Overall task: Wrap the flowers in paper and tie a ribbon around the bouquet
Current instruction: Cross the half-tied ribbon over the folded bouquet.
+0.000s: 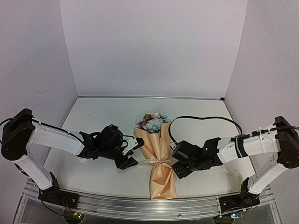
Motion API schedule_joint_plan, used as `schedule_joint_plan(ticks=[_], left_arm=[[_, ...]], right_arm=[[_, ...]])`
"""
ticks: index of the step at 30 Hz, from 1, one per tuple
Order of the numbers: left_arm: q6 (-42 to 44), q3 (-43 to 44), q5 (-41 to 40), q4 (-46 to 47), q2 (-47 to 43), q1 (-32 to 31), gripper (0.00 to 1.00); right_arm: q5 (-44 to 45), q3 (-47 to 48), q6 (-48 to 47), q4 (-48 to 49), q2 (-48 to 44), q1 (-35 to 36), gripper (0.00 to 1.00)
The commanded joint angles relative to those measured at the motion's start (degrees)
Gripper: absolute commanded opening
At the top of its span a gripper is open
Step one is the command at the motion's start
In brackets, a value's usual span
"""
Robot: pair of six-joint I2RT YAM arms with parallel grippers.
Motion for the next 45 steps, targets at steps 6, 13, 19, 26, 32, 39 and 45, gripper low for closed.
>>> schedule_joint_plan(ticks=[6, 13, 19, 26, 32, 39, 45], left_arm=[[4.1, -0.3, 2.4, 10.3, 5.3, -1.0, 0.63], [5.0, 1.0, 1.6, 13.6, 10.7, -1.6, 0.61], [4.5, -2.6, -9.5, 21.1, 10.7, -2.0, 0.31], [0.3, -7.5, -14.4, 24.1, 4.6, -1.9, 0.21], [-0.6, -9.5, -18.3, 26.4, 0.1, -1.9, 0.17], [0.8, -8.9, -16.8, 26.4, -6.6, -1.9, 0.12], [1.6, -2.8, -5.2, 21.3, -9.7, -2.4, 0.09]], right_arm=[[3.7, -4.4, -13.0, 3.2, -8.4, -2.1, 0.98], [-6.6, -9.1, -16.8, 5.5, -12.5, -10.0, 0.98], [-15.7, -11.7, -25.3, 14.2, -8.6, -13.3, 0.98], [-19.1, -11.7, -34.7, 21.6, -2.4, -13.9, 0.98], [-11.5, -11.3, -33.8, 31.8, 3.0, -13.8, 0.98], [-6.3, -11.5, -32.8, 33.5, 4.3, -13.9, 0.98], [-6.8, -10.7, -27.0, 33.0, 4.0, -13.7, 0.98]])
